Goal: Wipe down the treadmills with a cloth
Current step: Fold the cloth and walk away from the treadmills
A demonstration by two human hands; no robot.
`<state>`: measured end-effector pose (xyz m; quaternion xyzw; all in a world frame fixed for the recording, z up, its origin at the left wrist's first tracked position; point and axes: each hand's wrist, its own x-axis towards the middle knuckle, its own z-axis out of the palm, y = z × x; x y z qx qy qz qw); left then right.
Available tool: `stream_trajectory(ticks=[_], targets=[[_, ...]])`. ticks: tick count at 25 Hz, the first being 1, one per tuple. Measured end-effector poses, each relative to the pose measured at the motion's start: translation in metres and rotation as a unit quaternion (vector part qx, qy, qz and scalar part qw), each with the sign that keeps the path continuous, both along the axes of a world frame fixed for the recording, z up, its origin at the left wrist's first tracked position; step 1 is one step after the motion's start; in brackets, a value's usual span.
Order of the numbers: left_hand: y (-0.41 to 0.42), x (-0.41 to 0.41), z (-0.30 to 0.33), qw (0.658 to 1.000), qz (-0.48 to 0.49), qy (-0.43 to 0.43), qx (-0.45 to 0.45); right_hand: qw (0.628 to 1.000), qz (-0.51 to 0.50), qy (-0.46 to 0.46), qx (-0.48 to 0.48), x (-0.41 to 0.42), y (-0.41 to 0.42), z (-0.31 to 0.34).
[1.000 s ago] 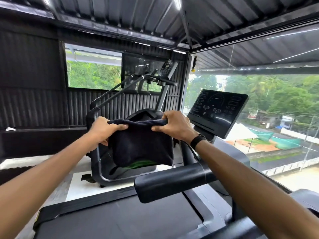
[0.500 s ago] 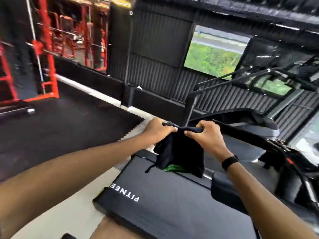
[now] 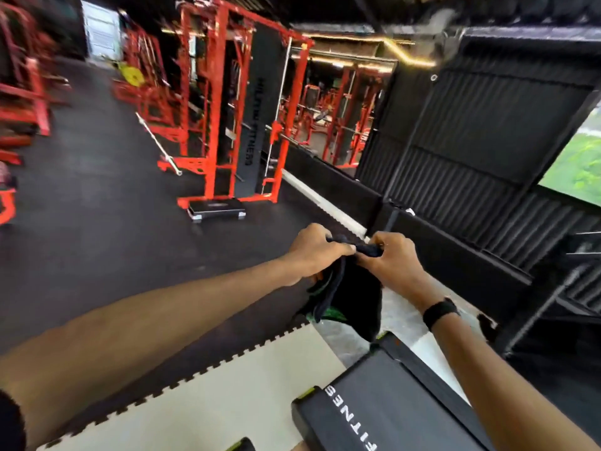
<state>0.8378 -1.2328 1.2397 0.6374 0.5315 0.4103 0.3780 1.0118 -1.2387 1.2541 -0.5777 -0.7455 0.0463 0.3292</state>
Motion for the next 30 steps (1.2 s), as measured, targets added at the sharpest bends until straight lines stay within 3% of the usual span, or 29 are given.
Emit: stream_trajectory(ticks=[14, 22, 25, 30], targets=[[0.090, -0.324, -0.005, 0.968, 0.249, -0.029, 0.004, 0.961, 0.265, 0.082, 0.013, -0.348, 0.177, -0.013], [0.151, -0.456, -0.020, 0.920, 0.385, 0.073, 0.001, 0.909, 0.417, 0.019, -0.013, -0.492, 0.284, -0.030], [0.169, -0.507, -0.025, 0.899, 0.424, 0.104, 0.029, 0.900, 0.433, 0.041, -0.019, -0.551, 0.316, -0.032], [0.212, -0.596, -0.062, 0.877, 0.450, 0.162, 0.039, 0.893, 0.447, -0.038, -0.002, -0.641, 0.367, -0.066]])
